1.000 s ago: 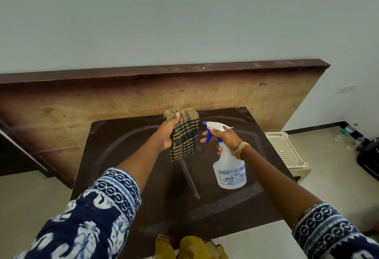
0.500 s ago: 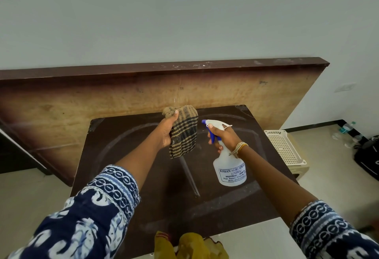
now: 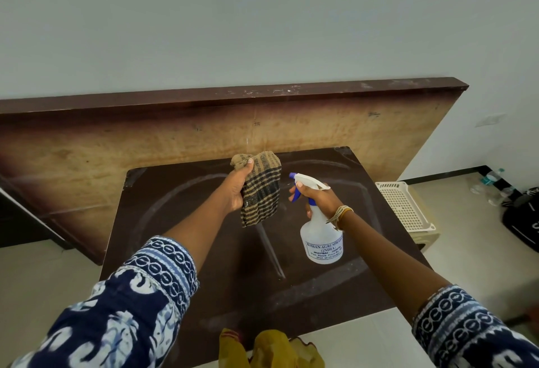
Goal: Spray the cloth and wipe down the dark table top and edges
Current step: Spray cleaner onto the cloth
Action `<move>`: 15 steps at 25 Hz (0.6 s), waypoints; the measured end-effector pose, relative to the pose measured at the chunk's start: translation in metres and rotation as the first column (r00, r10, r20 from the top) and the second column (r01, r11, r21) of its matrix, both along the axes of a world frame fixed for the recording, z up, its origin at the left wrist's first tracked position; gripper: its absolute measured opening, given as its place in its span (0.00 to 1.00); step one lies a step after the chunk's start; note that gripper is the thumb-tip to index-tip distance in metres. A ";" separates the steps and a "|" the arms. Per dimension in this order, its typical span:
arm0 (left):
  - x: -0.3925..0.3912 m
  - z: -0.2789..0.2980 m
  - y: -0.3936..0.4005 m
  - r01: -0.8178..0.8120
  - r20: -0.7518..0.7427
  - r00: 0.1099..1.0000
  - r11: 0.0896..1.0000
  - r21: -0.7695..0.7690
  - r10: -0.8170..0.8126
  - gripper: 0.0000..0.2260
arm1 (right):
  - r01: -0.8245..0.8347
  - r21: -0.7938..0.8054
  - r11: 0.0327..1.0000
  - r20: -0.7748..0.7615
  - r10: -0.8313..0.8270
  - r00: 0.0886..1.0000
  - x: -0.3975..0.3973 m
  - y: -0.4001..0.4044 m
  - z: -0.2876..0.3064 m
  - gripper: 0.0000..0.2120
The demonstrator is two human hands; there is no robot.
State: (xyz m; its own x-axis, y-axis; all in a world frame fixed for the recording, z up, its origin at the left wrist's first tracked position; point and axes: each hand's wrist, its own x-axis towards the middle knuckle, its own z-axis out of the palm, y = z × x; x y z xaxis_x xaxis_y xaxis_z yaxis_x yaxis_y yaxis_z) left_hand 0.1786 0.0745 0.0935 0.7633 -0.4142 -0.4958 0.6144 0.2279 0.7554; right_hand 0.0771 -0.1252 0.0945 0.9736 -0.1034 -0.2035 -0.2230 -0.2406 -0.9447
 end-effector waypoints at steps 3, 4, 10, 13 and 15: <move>0.001 0.001 -0.003 -0.001 -0.007 1.000 1.000 -0.004 0.001 0.15 | 0.016 -0.025 1.000 -0.006 -0.016 1.000 0.003 0.001 0.000 0.14; 0.002 0.000 -0.004 -0.002 -0.011 1.000 1.000 -0.010 0.002 0.15 | 0.015 -0.022 1.000 -0.003 -0.015 1.000 0.005 0.001 0.001 0.12; 0.005 -0.002 -0.006 -0.012 -0.017 1.000 1.000 -0.005 0.012 0.14 | 0.029 0.023 0.999 0.018 -0.029 0.999 0.016 -0.007 -0.002 0.12; 0.007 -0.005 -0.009 -0.008 -0.027 1.000 1.000 -0.007 0.008 0.14 | 0.029 0.009 1.000 0.030 -0.030 0.999 0.022 -0.017 -0.011 0.15; 0.008 -0.006 -0.012 -0.007 -0.036 0.999 1.000 -0.005 0.007 0.14 | 0.082 0.023 0.996 0.020 -0.083 0.996 0.026 -0.024 -0.022 0.16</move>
